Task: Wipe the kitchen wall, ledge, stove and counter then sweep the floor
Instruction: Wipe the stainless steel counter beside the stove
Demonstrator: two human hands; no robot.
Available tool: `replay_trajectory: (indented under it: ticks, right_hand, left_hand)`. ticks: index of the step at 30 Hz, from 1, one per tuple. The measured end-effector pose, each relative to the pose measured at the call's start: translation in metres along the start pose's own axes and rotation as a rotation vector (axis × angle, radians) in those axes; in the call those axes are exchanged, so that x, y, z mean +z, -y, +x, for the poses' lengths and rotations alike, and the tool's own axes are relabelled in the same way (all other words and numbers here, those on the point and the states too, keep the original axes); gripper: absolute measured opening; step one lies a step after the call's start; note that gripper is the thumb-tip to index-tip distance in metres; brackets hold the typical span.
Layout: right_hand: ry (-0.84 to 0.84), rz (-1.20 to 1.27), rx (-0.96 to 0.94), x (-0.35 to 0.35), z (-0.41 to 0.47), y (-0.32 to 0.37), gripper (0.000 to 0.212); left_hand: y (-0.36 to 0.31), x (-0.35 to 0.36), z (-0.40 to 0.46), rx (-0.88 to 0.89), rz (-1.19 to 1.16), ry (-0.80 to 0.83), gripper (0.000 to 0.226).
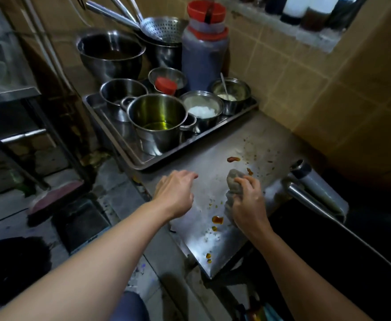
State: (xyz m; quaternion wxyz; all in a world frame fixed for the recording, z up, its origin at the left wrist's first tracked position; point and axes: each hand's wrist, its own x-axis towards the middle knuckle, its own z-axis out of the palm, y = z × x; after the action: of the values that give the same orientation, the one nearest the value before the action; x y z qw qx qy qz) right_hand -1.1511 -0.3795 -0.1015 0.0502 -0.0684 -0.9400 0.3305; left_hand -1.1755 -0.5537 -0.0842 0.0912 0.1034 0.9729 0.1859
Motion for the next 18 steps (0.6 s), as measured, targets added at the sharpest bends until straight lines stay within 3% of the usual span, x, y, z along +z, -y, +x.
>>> replay_trajectory:
  ticks: [7, 18]
  right_hand:
    - [-0.109, 0.112, 0.168, 0.014, 0.042, 0.017, 0.030]
    - [-0.461, -0.052, 0.631, 0.065, 0.035, 0.079, 0.040]
  left_hand:
    - [0.026, -0.007, 0.070, 0.199, 0.033, 0.108, 0.054]
    - [0.069, -0.026, 0.137, 0.773, 0.208, 0.320, 0.045]
